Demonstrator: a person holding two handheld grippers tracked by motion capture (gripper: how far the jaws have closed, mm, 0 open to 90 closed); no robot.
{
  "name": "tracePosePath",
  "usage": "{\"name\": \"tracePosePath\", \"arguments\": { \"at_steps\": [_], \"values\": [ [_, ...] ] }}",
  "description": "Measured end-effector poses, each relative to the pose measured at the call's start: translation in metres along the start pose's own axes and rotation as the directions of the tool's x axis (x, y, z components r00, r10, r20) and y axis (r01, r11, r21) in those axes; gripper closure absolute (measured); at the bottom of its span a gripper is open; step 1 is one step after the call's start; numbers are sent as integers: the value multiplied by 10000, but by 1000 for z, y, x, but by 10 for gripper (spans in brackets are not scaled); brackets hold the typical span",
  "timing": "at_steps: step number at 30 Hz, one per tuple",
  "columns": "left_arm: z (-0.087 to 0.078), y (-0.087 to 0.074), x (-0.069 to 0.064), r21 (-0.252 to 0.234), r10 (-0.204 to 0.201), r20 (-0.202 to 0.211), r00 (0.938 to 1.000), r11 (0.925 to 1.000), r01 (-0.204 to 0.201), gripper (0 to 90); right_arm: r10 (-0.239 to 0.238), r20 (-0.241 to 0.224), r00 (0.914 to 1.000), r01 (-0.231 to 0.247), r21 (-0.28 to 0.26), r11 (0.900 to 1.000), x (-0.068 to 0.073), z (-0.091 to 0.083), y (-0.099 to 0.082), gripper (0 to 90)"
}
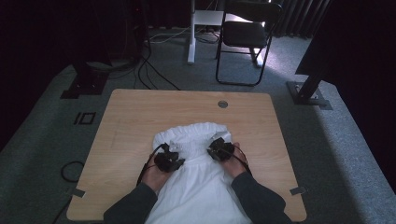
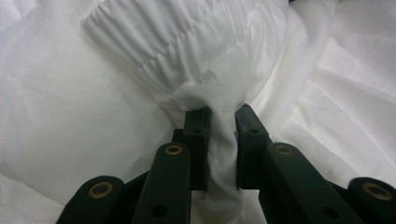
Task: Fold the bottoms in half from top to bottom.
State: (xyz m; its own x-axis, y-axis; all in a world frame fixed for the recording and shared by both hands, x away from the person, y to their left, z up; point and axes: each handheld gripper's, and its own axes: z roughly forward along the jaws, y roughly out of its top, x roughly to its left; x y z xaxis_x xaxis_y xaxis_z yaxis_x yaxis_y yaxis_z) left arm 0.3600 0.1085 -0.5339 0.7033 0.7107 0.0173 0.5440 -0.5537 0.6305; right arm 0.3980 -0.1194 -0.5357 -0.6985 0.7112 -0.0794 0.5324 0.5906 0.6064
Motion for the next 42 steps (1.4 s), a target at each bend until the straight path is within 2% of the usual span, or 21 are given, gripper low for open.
{"name": "tracePosePath", "arguments": {
  "at_steps": [2, 4, 6, 9, 11, 13, 16, 18, 21, 23, 25, 27, 29, 31, 32, 33, 34, 36, 38, 40, 42],
  "values": [
    [6, 7, 11, -10, 167, -301, 9994, 9999, -167, 790, 166, 78, 9998, -165, -30, 9999, -8, 7, 8, 808],
    [14, 15, 24, 66, 395, -749, 9964, 9992, -392, 791, 619, -84, 9980, -620, -98, 9980, -15, 12, 14, 807],
    [20, 23, 38, 96, 423, -902, 9950, 9991, -416, 793, 1058, -237, 9941, -1063, -196, 9941, -20, 16, 17, 807],
    [29, 37, 51, 335, 729, -1363, 9880, 9971, -690, 793, 1523, -406, 9875, -1537, -339, 9875, -24, 21, 20, 807],
    [34, 46, 56, 565, 1013, -1566, 9824, 9940, -935, 794, 1546, -387, 9872, -1560, -376, 9870, -24, 23, 23, 806],
    [38, 52, 60, 667, 1123, -1598, 9807, 9925, -1028, 794, 1544, -390, 9872, -1558, -369, 9871, -29, 25, 25, 806],
    [44, 59, 64, 680, 1024, -1531, 9829, 9934, -929, 794, 1673, -405, 9851, -1688, -348, 9850, -44, 30, 31, 802],
    [48, 64, 64, 628, 880, -1460, 9854, 9949, -795, 794, 1775, -226, 9839, -1782, -318, 9835, -53, 34, 36, 798],
    [52, 70, 65, 591, 753, -1496, 9859, 9960, -671, 794, 2044, 142, 9788, -2039, -286, 9786, -64, 40, 44, 796],
    [53, 72, 68, 608, 567, -1445, 9879, 9970, -483, 796, 1909, 274, 9812, -1903, -255, 9814, -66, 42, 47, 800],
    [50, 72, 71, 458, 220, -1300, 9913, 9988, -161, 807, 1628, 357, 9860, -1619, -263, 9864, -65, 41, 48, 803],
    [44, 71, 69, 158, 194, -1308, 9912, 9997, -175, 816, 1713, 298, 9848, -1697, -512, 9842, -64, 35, 48, 808],
    [28, 72, 68, -433, 60, -1171, 9931, 9990, -111, 817, 1700, 257, 9851, -1667, -986, 9811, -63, 21, 49, 810],
    [8, 76, 65, -1157, 27, -1044, 9945, 9932, -148, 817, 1418, 272, 9895, -1363, -1495, 9793, -63, 3, 50, 810],
    [8, 76, 65, -1157, 27, -1044, 9945, 9932, -148, 818, 1418, 272, 9895, -1363, -1495, 9793, -63, 3, 50, 810],
    [-17, 82, 60, -1919, 112, -994, 9950, 9809, -302, 818, 1306, 259, 9911, -1239, -1797, 9759, -63, -9, 50, 810],
    [-30, 85, 57, -2265, 98, -917, 9957, 9735, -304, 822, 1137, 235, 9932, -1043, -2504, 9625, -62, -36, 53, 812],
    [-56, 92, 47, -2828, 352, -975, 9946, 9572, -616, 823, 922, 320, 9952, -773, -3187, 9447, -59, -64, 58, 813],
    [-82, 94, 34, -3422, 575, -1031, 9930, 9353, -897, 824, 668, 528, 9964, -417, -3819, 9233, -54, -92, 61, 813],
    [-103, 92, 21, -3756, 924, -1106, 9896, 9179, -1277, 823, 338, 638, 9974, -30, -4313, 9022, -47, -116, 60, 813],
    [-117, 87, 9, -3743, 1311, -1169, 9844, 9124, -1660, 823, 76, 672, 9977, 236, -4506, 8924, -38, -133, 55, 812]
  ]
}}
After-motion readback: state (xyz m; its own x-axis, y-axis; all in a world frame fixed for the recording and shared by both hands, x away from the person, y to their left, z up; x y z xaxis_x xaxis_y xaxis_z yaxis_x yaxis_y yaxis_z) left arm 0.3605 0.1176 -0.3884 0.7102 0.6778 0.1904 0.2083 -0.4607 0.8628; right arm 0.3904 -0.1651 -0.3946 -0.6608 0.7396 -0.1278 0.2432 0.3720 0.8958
